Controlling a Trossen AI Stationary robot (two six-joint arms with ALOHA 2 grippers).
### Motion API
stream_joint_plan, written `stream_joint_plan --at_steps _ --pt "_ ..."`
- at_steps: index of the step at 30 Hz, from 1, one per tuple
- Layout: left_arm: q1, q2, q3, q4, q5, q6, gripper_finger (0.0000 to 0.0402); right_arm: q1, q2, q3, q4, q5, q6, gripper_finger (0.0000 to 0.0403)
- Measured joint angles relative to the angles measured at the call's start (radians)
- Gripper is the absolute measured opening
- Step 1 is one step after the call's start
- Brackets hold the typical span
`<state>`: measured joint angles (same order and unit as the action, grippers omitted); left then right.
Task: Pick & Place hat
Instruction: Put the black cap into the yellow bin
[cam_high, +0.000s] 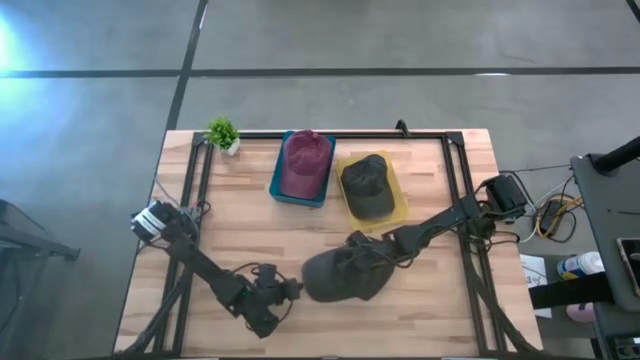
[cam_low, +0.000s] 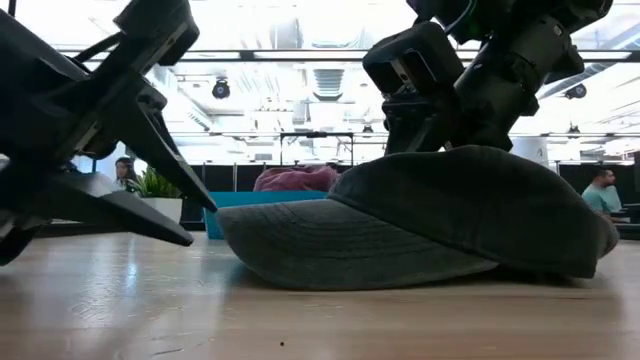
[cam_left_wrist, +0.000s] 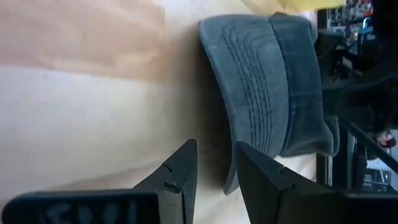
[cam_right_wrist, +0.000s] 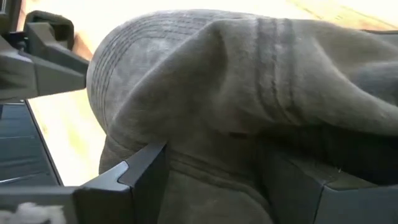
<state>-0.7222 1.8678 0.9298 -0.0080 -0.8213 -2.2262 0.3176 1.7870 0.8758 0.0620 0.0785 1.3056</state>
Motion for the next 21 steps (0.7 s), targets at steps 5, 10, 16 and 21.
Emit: stream_joint_plan --at_steps 5,10,16,21 --pt "0.012 0.004 -0.001 -0.002 -0.039 0.021 0.0103 0.0 0.0 -0.001 0.001 -0.003 -0.005 0.0231" --pt "0.017 0.005 -0.003 0.019 -0.082 0.034 0.0103 -0.001 -0.001 -0.001 0.002 -0.003 -0.008 0.0231" --pt "0.023 0.006 -0.003 0.11 -0.1 0.137 0.0103 -0.002 -0.001 -0.002 0.002 -0.001 -0.013 0.0231" --pt "0.03 0.009 -0.007 0.112 -0.031 0.172 0.0103 -0.002 -0.002 -0.002 0.004 -0.001 -0.014 0.0231"
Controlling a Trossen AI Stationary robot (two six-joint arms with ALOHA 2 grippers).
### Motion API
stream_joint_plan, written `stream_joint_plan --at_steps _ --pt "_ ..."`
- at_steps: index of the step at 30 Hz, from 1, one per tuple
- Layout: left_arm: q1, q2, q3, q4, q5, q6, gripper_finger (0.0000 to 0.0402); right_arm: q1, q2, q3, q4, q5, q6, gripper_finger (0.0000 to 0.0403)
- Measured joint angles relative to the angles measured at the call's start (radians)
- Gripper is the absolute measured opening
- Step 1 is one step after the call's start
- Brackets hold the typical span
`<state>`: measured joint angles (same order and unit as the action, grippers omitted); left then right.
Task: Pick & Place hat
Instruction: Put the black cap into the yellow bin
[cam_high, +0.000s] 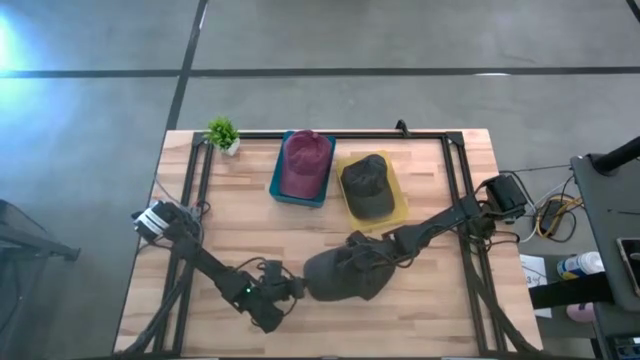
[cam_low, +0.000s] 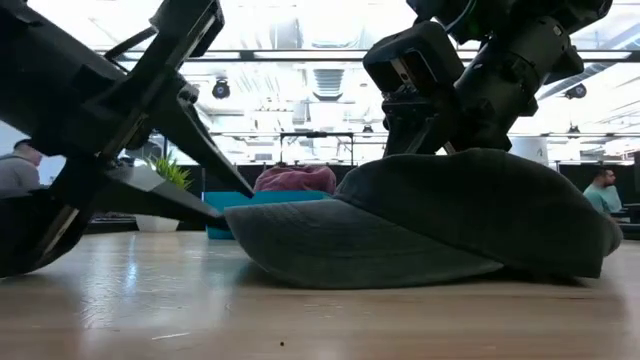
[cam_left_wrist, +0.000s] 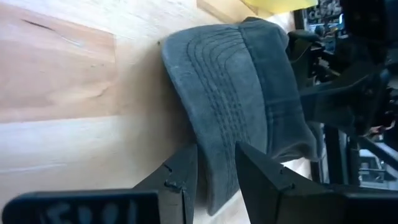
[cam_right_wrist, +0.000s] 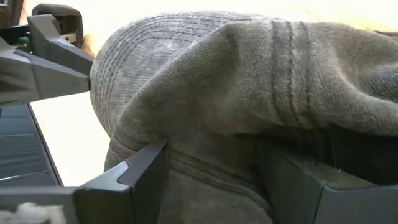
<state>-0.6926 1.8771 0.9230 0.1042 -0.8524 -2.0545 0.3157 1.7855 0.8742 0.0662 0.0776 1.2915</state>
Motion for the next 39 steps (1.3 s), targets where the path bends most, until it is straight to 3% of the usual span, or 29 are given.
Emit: stream_joint_plan --at_steps 9,15,20,26,32,39 --pt "0.028 -0.002 -0.026 0.013 -0.042 -0.019 0.0103 0.0 0.0 0.0 0.001 0.0 0.004 0.0231" --pt "0.056 -0.001 -0.029 0.114 -0.116 0.121 0.0103 0.0 0.0 0.0 0.008 0.0 0.006 0.0231" --pt "0.091 -0.001 -0.028 0.143 -0.036 0.189 0.0103 0.0 0.0 0.0 0.022 0.001 0.01 0.0231" --pt "0.104 -0.001 -0.028 0.148 -0.029 0.21 0.0101 0.0 0.0 0.0 0.022 0.001 0.01 0.0231" --pt "0.102 -0.001 -0.028 0.215 -0.055 0.321 0.0067 0.001 -0.003 -0.002 0.062 -0.005 -0.027 0.0231" --pt "0.103 -0.015 -0.028 0.378 -0.091 0.548 0.0009 0.008 -0.052 0.055 -0.075 -0.015 -0.053 0.023"
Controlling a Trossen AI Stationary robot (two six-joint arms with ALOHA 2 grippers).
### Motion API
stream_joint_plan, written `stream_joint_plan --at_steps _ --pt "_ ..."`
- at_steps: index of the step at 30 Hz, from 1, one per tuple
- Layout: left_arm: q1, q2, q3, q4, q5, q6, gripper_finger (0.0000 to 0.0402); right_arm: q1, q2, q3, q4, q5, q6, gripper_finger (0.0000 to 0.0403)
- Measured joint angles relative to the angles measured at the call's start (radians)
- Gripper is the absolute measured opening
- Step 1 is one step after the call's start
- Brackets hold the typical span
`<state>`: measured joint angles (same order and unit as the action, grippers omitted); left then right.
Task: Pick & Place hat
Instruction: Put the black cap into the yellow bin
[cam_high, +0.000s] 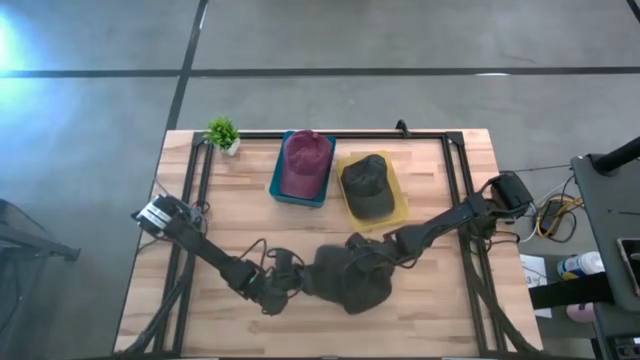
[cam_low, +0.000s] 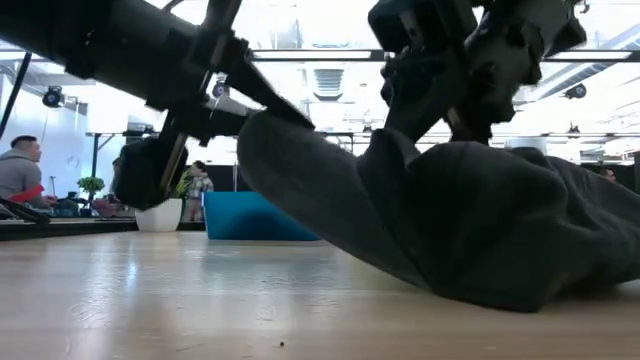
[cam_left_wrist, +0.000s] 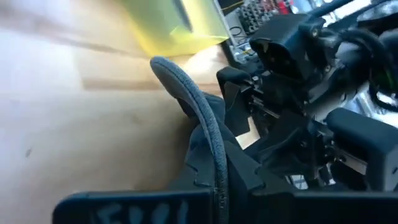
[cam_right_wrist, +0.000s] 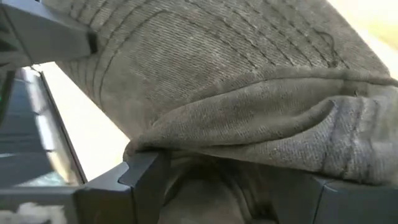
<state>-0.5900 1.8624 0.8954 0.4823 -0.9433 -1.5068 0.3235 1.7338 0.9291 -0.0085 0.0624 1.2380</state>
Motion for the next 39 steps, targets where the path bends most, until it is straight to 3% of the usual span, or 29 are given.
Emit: stream_joint_plan --at_steps 7,12,17,20,24,27,32,39 --pt "-0.001 -0.113 0.001 -0.021 0.029 0.316 0.0006 0.032 -0.12 0.141 -0.36 0.002 -0.084 0.0231" --pt "-0.011 -0.26 0.003 -0.045 0.132 0.732 0.0005 0.096 -0.208 0.277 -0.589 0.097 -0.099 0.0231" --pt "-0.011 -0.431 0.071 -0.275 0.35 1.084 0.0005 0.182 -0.258 0.436 -0.837 0.312 -0.048 0.0231" --pt "-0.012 -0.492 0.155 -0.446 0.477 1.174 0.0005 0.234 -0.26 0.526 -0.974 0.399 -0.029 0.0231" --pt "-0.02 -0.504 0.268 -0.584 0.64 1.252 0.0005 0.279 -0.25 0.583 -1.052 0.424 -0.03 0.0231" --pt "-0.056 -0.479 0.377 -0.768 0.597 1.355 0.0005 0.294 -0.238 0.585 -1.058 0.427 -0.026 0.0231" --pt "-0.106 -0.37 0.55 -1.174 0.384 1.5 0.0005 0.293 -0.215 0.57 -1.062 0.431 -0.014 0.0231" --pt "-0.147 -0.188 0.668 -1.431 0.363 1.681 0.0005 0.291 -0.166 0.553 -1.062 0.43 -0.01 0.0231"
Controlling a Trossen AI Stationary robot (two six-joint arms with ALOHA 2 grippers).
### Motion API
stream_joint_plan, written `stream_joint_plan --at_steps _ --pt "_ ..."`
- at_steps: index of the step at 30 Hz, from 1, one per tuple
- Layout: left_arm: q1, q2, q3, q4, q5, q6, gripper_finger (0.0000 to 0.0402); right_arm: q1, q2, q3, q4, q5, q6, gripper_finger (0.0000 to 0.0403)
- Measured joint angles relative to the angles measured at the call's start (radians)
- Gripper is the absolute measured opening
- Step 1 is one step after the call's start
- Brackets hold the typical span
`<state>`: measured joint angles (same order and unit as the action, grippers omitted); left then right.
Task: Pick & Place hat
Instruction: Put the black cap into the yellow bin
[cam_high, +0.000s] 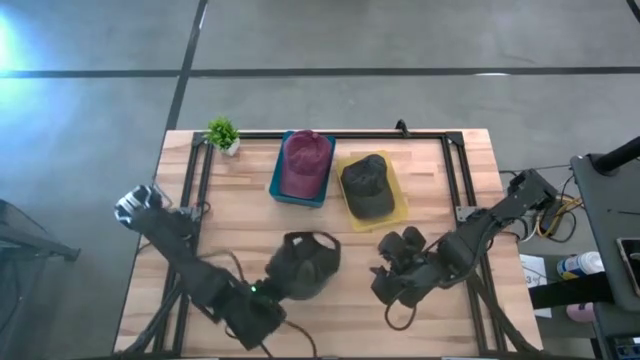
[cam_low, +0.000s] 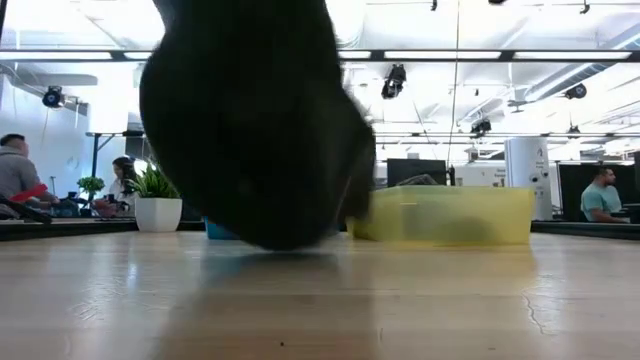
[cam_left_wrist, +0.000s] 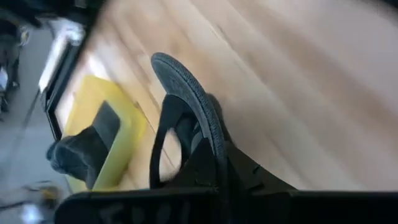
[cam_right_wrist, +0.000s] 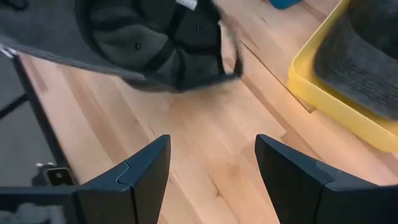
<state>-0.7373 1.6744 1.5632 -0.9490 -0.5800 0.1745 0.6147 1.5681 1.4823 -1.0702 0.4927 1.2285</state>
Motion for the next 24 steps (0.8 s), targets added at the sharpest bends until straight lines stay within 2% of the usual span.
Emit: stream_joint_plan --at_steps 3,7,12,15,16,18,19,22,24 --pt "-0.008 0.062 0.016 -0.079 -0.008 0.065 0.0005 -0.001 0.024 -0.012 0.0 -0.016 0.002 0.0231" --pt "-0.004 0.092 0.043 -0.131 0.008 0.056 0.0005 -0.008 0.056 -0.027 0.0 -0.076 0.003 0.0231" --pt "-0.014 0.079 0.073 -0.13 0.278 -0.102 0.0005 -0.009 0.08 -0.032 0.004 -0.15 -0.004 0.0231" --pt "-0.048 0.095 0.048 -0.197 0.252 -0.11 0.0005 -0.009 0.093 -0.037 0.005 -0.159 -0.006 0.0231" --pt "-0.05 0.096 0.044 -0.198 0.29 -0.149 0.0005 -0.009 0.099 -0.038 0.005 -0.156 -0.009 0.0231" --pt "-0.049 0.107 0.043 -0.163 0.498 -0.212 0.0005 -0.013 0.11 -0.042 0.008 -0.155 -0.017 0.0231" --pt "-0.055 0.12 0.043 -0.167 0.544 -0.22 0.0005 -0.016 0.117 -0.044 0.01 -0.153 -0.027 0.0231" --pt "-0.095 0.151 0.037 -0.221 0.464 -0.229 0.0005 -0.026 0.145 -0.047 0.025 -0.156 -0.039 0.0231" --pt "-0.09 0.15 0.042 -0.229 0.507 -0.249 0.0005 -0.03 0.159 -0.051 0.061 -0.176 -0.071 0.0231"
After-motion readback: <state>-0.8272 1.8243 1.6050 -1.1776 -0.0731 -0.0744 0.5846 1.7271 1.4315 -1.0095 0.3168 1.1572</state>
